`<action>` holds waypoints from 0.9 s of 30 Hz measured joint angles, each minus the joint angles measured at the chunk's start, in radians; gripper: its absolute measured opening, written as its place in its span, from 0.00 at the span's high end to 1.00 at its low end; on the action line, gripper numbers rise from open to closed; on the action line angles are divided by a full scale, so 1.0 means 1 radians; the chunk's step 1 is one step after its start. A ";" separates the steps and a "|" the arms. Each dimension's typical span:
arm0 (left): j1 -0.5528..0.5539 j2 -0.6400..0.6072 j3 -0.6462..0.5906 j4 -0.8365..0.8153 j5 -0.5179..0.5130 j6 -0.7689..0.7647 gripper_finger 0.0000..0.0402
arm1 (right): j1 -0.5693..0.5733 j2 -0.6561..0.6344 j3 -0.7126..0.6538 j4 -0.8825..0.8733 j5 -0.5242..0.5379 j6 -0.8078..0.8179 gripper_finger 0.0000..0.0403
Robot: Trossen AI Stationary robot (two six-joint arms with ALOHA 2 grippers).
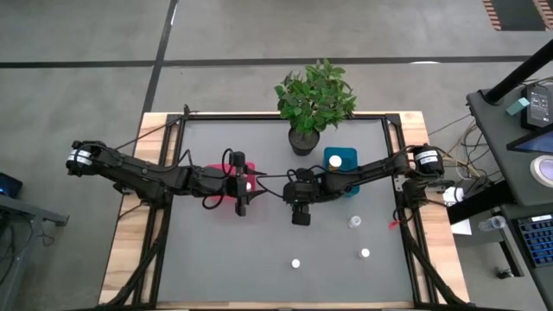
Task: Pick and place medicine bottles into bin by pill shape (circle, oval)
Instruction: Put the large transparent pill bottle into the blue bin
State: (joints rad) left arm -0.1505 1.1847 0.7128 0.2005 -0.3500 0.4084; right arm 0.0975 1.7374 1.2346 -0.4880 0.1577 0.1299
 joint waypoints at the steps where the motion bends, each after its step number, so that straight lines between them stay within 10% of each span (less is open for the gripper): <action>1: 0.000 0.000 0.000 0.000 0.000 0.000 0.45 | 0.000 0.000 0.000 0.000 0.000 0.000 0.60; 27: 0.000 0.000 0.000 0.000 0.000 -0.002 0.45 | 0.001 -0.275 -0.014 -0.233 0.059 0.092 0.65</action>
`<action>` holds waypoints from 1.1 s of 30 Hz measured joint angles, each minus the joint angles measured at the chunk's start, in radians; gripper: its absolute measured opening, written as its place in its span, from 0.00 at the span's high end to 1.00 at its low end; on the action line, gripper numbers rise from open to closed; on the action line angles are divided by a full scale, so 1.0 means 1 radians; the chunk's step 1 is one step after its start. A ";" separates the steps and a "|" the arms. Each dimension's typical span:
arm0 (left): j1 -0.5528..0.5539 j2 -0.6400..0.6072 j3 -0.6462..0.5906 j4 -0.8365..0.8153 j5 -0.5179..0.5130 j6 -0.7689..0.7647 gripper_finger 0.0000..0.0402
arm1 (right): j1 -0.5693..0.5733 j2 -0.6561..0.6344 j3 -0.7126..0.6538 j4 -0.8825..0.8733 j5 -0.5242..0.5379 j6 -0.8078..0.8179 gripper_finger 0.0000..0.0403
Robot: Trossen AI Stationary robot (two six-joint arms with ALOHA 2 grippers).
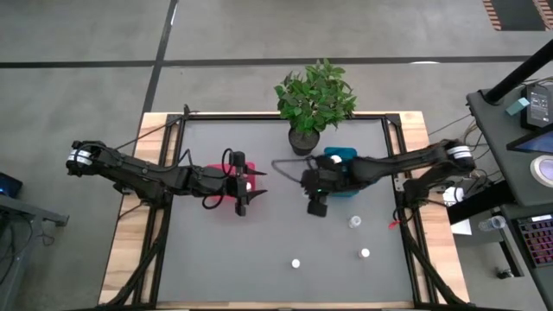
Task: Pick and place medicine bottles into bin by pill shape (circle, oval)
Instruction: Put the large transparent pill bottle into the blue bin
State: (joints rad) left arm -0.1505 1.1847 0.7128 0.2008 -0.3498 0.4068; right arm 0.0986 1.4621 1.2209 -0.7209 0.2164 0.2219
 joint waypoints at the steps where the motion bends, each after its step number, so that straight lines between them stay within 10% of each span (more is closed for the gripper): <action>1: 0.000 0.000 0.000 0.000 0.000 0.000 0.45 | 0.000 -0.027 -0.008 -0.029 0.018 0.011 0.65; 20: 0.000 0.000 0.000 0.000 -0.003 -0.001 0.45 | -0.177 -0.500 -0.358 -0.159 0.152 0.200 0.66; 33: 0.000 0.000 0.000 0.000 -0.004 0.000 0.45 | -0.360 -0.548 -0.515 -0.022 0.151 0.173 0.67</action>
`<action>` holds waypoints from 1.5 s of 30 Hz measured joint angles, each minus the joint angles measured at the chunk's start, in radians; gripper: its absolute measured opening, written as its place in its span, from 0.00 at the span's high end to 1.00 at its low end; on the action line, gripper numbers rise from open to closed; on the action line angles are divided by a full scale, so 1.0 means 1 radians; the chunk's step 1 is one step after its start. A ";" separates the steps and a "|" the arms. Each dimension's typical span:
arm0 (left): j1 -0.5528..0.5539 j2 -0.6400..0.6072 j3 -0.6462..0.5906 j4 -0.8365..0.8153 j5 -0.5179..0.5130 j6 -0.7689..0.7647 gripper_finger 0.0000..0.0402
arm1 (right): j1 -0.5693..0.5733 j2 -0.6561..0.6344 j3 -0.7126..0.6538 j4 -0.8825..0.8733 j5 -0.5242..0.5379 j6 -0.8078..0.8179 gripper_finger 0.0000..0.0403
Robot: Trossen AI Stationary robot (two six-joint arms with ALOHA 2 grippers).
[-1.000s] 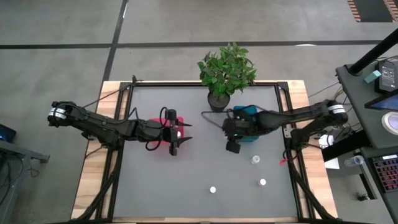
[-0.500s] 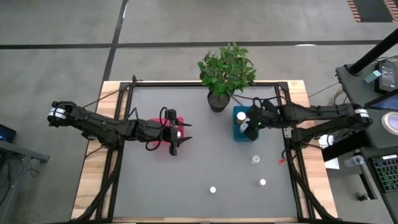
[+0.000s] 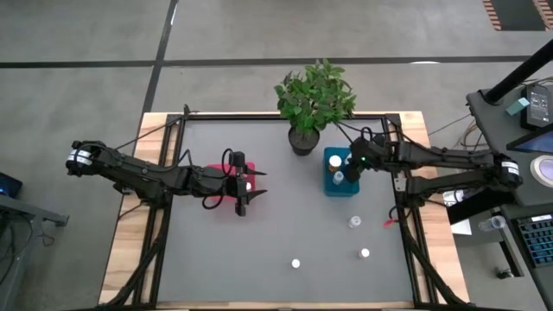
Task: Pick and place medicine bottles into bin by pill shape (circle, oval)
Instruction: Put the large transparent pill bottle into the blue bin, then put the small pink pill bottle into the pink bin
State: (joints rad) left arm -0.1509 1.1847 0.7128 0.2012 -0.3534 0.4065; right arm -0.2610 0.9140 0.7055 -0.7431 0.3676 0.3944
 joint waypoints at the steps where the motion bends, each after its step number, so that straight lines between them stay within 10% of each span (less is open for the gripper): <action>1: 0.000 0.000 0.000 0.000 0.000 0.000 0.45 | -0.012 0.001 -0.010 0.026 0.000 -0.001 0.67; 28: 0.001 0.000 0.000 0.000 -0.001 0.001 0.45 | -0.052 0.186 -0.104 0.204 -0.001 -0.005 0.53; 45: 0.001 0.009 0.000 0.000 -0.003 0.001 0.45 | -0.051 0.085 -0.005 0.107 -0.001 -0.010 0.46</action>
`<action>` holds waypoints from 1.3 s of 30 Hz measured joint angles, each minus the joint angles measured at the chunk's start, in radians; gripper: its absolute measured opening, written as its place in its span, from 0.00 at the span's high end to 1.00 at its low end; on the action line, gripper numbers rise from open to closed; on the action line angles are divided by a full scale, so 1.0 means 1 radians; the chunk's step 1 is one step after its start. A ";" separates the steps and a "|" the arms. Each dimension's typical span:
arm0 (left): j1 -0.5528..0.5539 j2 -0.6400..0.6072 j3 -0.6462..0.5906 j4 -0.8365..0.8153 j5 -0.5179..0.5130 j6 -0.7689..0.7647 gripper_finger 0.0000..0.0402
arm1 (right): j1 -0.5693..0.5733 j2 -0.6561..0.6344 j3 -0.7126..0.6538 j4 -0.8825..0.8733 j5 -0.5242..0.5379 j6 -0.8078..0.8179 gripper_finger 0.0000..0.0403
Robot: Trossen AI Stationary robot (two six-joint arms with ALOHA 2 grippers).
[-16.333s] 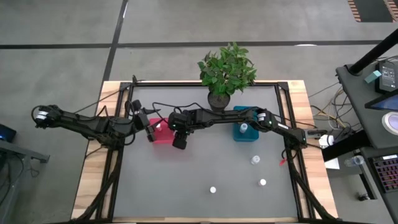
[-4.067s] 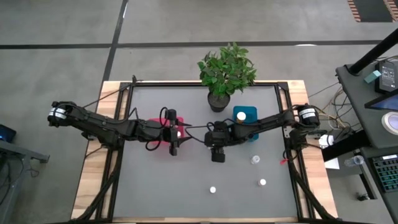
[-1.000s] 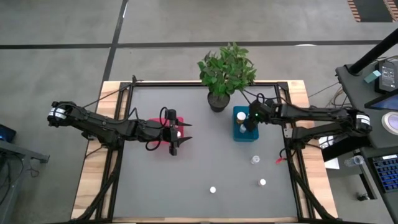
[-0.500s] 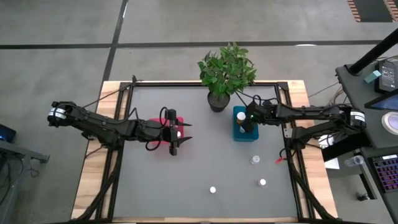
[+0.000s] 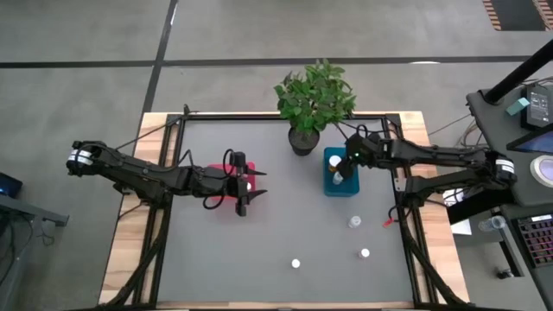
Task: Pick and place medicine bottles into bin by pill shape (circle, oval)
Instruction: Put the small pink pill bottle into the pink bin
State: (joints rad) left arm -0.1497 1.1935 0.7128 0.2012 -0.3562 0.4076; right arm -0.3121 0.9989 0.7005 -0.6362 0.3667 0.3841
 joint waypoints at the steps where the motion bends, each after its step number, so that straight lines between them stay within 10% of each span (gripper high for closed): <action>1: 0.000 0.000 0.000 0.000 -0.001 0.000 0.45 | 0.003 -0.004 0.017 -0.016 -0.001 0.007 0.46; 21: 0.000 0.000 0.000 0.000 -0.001 -0.012 0.45 | 0.368 -0.010 0.220 -0.177 0.025 0.250 0.47; 29: -0.003 0.000 0.000 0.000 0.044 -0.151 0.45 | 0.618 -0.010 -0.013 0.403 0.228 -0.036 0.47; 39: -0.087 0.000 0.015 0.000 0.072 -0.428 0.45 | 0.690 -0.079 -0.242 1.012 0.163 -0.483 0.47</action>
State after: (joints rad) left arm -0.2365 1.1931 0.7280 0.2016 -0.2843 -0.0199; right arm 0.3782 0.9197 0.4585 0.3756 0.5295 -0.0992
